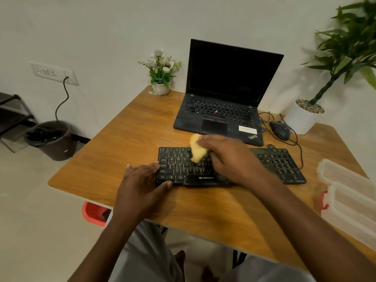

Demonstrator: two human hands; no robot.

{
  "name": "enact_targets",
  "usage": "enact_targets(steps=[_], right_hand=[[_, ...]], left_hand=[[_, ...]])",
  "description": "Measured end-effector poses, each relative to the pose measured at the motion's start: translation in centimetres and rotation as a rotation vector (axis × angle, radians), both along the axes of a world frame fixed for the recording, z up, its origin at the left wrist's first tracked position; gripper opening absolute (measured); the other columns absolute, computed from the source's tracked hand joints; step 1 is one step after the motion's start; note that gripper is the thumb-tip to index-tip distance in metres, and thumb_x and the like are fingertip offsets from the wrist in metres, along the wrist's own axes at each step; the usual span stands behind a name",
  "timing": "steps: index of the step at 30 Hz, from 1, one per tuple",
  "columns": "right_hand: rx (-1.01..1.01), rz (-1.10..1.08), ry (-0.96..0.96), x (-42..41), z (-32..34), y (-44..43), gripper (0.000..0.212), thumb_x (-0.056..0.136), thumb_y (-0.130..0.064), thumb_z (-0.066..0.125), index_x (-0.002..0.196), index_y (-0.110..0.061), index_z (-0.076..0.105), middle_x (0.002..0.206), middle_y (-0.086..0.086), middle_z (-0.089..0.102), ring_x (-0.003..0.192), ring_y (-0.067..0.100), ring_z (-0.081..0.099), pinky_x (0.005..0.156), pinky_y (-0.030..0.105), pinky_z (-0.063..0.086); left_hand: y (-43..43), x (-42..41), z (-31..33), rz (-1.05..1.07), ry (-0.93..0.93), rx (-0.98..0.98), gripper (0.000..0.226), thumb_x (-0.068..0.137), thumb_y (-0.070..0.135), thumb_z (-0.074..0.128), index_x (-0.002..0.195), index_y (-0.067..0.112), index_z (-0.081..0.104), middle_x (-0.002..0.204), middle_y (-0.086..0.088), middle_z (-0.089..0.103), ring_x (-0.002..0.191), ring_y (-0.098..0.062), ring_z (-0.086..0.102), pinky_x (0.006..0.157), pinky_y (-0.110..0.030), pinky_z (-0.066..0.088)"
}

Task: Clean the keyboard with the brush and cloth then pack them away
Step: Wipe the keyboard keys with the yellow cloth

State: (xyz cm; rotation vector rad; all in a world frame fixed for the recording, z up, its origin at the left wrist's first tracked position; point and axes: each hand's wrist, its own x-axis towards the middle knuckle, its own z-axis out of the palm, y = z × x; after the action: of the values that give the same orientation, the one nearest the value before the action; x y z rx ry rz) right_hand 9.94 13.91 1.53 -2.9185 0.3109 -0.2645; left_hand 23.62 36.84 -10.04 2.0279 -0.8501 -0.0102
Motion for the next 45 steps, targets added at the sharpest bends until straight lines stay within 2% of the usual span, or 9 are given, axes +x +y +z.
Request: enact_targets(steps=[2, 4, 7, 15, 20, 29, 34, 37, 45], right_hand=[[-0.032, 0.078, -0.009, 2.6, -1.1, 2.5, 0.057, 0.101, -0.005, 0.055, 0.154, -0.026, 0.052, 0.163, -0.004, 0.048, 0.146, 0.018, 0.049, 0.123, 0.042, 0.039], [-0.052, 0.171, 0.072, 4.5, -2.5, 4.8, 0.064, 0.101, -0.004, 0.056, 0.160, -0.027, 0.044, 0.170, -0.003, 0.036, 0.158, 0.018, 0.030, 0.127, 0.037, 0.013], [-0.054, 0.220, 0.178, 5.1, -4.2, 5.8, 0.065, 0.102, -0.006, 0.058, 0.161, -0.025, 0.040, 0.172, 0.000, 0.032, 0.159, 0.021, 0.025, 0.127, 0.035, 0.005], [-0.094, 0.135, 0.269, 2.5, -3.2, 1.5, 0.077, 0.095, 0.004, 0.058, 0.161, -0.033, 0.040, 0.169, -0.014, 0.035, 0.155, 0.013, 0.034, 0.125, 0.040, 0.031], [-0.096, 0.037, 0.245, -0.5, -2.8, -2.0, 0.072, 0.096, 0.000, 0.060, 0.157, -0.035, 0.047, 0.166, -0.016, 0.041, 0.152, 0.011, 0.040, 0.123, 0.038, 0.034], [-0.166, -0.179, 0.254, 0.7, -0.4, -3.8, 0.053, 0.096, -0.013, 0.067, 0.147, -0.025, 0.061, 0.145, 0.001, 0.064, 0.127, 0.023, 0.062, 0.106, 0.041, 0.052], [-0.070, -0.025, 0.076, 5.0, -0.6, 1.6, 0.062, 0.095, -0.007, 0.066, 0.153, -0.023, 0.051, 0.148, 0.000, 0.060, 0.131, 0.023, 0.058, 0.105, 0.039, 0.048], [-0.053, 0.075, 0.139, 7.4, -2.4, 4.8, 0.067, 0.095, -0.001, 0.063, 0.157, -0.020, 0.046, 0.159, 0.002, 0.050, 0.143, 0.025, 0.049, 0.116, 0.043, 0.043], [-0.137, 0.112, 0.237, 6.6, -3.3, 2.9, 0.068, 0.095, -0.001, 0.061, 0.158, -0.021, 0.046, 0.162, 0.001, 0.047, 0.150, 0.024, 0.042, 0.122, 0.046, 0.040]], left_hand=[[0.1, 0.0, 0.0, -0.001, -0.016, -0.005, 0.069, 0.073, 0.072, 0.067, 0.126, 0.028, 0.072, 0.133, 0.017, 0.066, 0.125, -0.004, 0.058, 0.129, -0.041, 0.012], [0.1, 0.0, 0.2, -0.011, -0.053, 0.007, 0.065, 0.075, 0.070, 0.065, 0.125, 0.030, 0.072, 0.129, 0.016, 0.069, 0.121, -0.003, 0.057, 0.128, -0.042, 0.012], [0.0, 0.0, 0.3, -0.014, -0.091, 0.025, 0.062, 0.077, 0.069, 0.064, 0.125, 0.031, 0.072, 0.127, 0.012, 0.071, 0.117, -0.001, 0.054, 0.127, -0.047, 0.013], [-0.1, 0.4, 0.1, 0.010, -0.058, 0.068, 0.074, 0.070, 0.077, 0.064, 0.125, 0.028, 0.072, 0.137, 0.013, 0.066, 0.129, -0.002, 0.053, 0.129, -0.046, 0.006], [-0.1, 0.3, 0.0, 0.013, -0.054, 0.049, 0.073, 0.071, 0.076, 0.065, 0.126, 0.028, 0.071, 0.138, 0.015, 0.065, 0.132, -0.003, 0.052, 0.130, -0.047, 0.006], [-0.1, 0.5, -0.5, 0.021, -0.065, 0.029, 0.068, 0.071, 0.074, 0.070, 0.124, 0.031, 0.071, 0.137, 0.018, 0.065, 0.131, -0.001, 0.052, 0.130, -0.043, 0.005], [-0.2, -0.1, -0.4, 0.050, -0.122, 0.071, 0.072, 0.073, 0.077, 0.067, 0.127, 0.030, 0.071, 0.136, 0.017, 0.065, 0.133, -0.007, 0.053, 0.130, -0.045, 0.007], [-0.4, -0.3, 0.0, 0.070, -0.120, 0.104, 0.077, 0.071, 0.082, 0.070, 0.128, 0.030, 0.071, 0.135, 0.014, 0.067, 0.134, -0.009, 0.053, 0.129, -0.045, 0.004], [-0.6, -0.2, 0.2, 0.079, -0.098, 0.129, 0.084, 0.065, 0.089, 0.060, 0.126, 0.031, 0.071, 0.135, 0.014, 0.067, 0.133, -0.008, 0.052, 0.129, -0.045, 0.005]])
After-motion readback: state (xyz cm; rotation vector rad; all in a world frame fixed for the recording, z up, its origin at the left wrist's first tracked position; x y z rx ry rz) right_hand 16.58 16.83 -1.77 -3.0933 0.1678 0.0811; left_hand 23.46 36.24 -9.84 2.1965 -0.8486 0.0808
